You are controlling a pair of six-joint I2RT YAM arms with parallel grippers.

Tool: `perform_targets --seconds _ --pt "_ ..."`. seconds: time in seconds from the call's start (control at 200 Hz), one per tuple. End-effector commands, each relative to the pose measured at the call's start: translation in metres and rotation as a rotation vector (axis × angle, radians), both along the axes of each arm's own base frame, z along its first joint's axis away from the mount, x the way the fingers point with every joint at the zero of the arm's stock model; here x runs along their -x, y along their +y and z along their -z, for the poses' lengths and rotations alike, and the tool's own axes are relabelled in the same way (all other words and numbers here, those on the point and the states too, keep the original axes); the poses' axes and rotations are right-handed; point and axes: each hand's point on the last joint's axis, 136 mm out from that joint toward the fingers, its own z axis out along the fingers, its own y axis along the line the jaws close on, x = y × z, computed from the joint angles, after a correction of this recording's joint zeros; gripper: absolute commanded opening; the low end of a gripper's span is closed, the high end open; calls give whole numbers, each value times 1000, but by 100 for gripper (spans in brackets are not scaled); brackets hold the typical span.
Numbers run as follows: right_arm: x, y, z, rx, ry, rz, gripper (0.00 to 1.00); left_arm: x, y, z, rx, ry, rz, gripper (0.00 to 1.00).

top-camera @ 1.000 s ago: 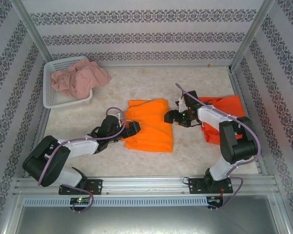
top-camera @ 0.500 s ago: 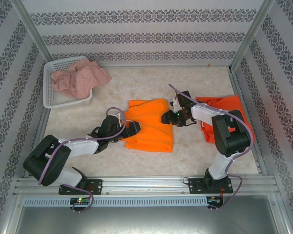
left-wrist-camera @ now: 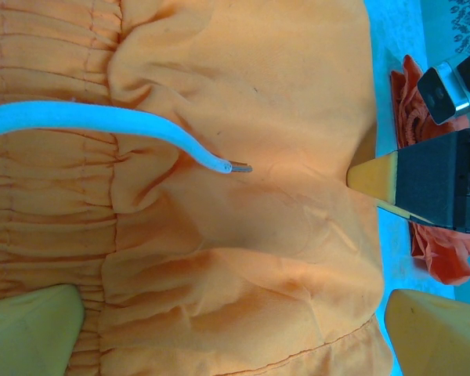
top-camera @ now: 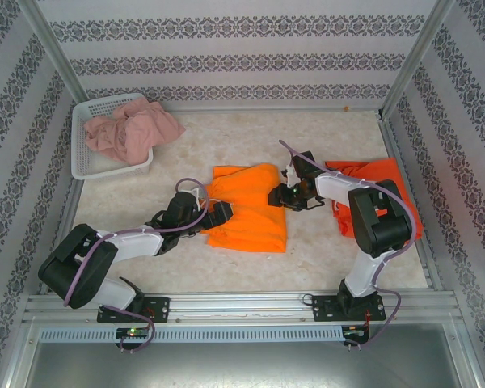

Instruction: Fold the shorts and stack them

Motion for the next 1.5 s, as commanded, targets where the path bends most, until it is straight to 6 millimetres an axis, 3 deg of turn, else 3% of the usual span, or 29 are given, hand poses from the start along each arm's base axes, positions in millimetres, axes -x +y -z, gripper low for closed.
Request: perform_targets --seconds 0.0,0.13,0.23,0.405,0.579,0.799,1.009,1.494 --pt "0 7 8 -4 17 -1 46 16 11 31 -66 88 -9 100" --pt "1 12 12 -14 28 0 36 16 12 30 -65 86 -14 100" --pt "1 13 10 -8 24 0 21 16 12 27 -59 83 -15 100" --pt "-7 -6 -17 130 -76 24 0 14 9 10 -22 54 -22 100" --pt "-10 -23 -66 186 -224 67 0 12 13 -19 -9 -2 -37 100" --pt "-4 -40 -84 235 -236 10 0 14 20 -42 -21 -50 -51 100" --pt "-2 -82 -109 420 -210 -35 0 17 24 -44 -16 -61 -61 100" --pt "-3 -156 -204 703 -207 -39 0 16 26 -46 5 -94 -49 100"
